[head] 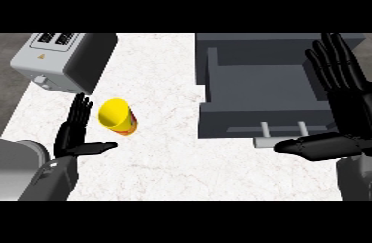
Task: Pick up the cup, place it into the drawer and close the drawer
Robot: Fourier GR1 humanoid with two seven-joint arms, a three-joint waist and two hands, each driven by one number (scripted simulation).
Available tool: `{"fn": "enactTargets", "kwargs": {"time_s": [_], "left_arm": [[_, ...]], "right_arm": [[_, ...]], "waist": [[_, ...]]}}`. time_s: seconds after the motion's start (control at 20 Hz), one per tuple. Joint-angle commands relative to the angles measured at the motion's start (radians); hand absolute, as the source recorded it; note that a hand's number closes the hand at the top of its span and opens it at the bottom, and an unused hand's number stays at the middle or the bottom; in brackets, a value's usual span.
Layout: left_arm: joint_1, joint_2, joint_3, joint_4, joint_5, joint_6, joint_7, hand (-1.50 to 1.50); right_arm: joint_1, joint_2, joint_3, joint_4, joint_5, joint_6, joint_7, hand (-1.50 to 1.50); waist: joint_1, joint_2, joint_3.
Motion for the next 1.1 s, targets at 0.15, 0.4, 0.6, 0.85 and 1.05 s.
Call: {"fn": "enactTargets", "kwargs": {"time_s": [0.15,0.4,0.6,0.85,1.05], "left_arm": [[-0.058,0.058,0.035,0.199,-0.013,-0.049,-0.157,-1.50],[-0.087,-0.027,0.013,0.209,-0.043,0.038,-0.198,-1.50],[-0.084,0.004,0.027,0.229,-0.038,-0.010,-0.216,-1.50],[-0.104,0.000,0.024,0.229,-0.045,-0.018,-0.217,-1.50],[-0.088,-0.013,0.018,0.235,-0.055,-0.035,-0.250,-1.50]], "right_arm": [[-0.002,-0.013,-0.019,-0.018,-0.025,0.012,0.027,-1.50],[0.004,-0.036,-0.044,-0.024,-0.045,0.036,0.018,-1.50],[-0.045,0.002,0.001,-0.014,-0.013,-0.006,0.050,-1.50],[-0.054,-0.051,-0.066,0.012,-0.081,0.049,0.041,-1.50],[-0.026,-0.020,-0.017,0.015,-0.010,0.023,0.008,-1.50]], "waist": [[-0.013,0.005,-0.002],[-0.015,0.005,-0.001],[-0.016,0.008,-0.003],[-0.021,0.010,-0.003],[-0.028,0.016,-0.004]]}}
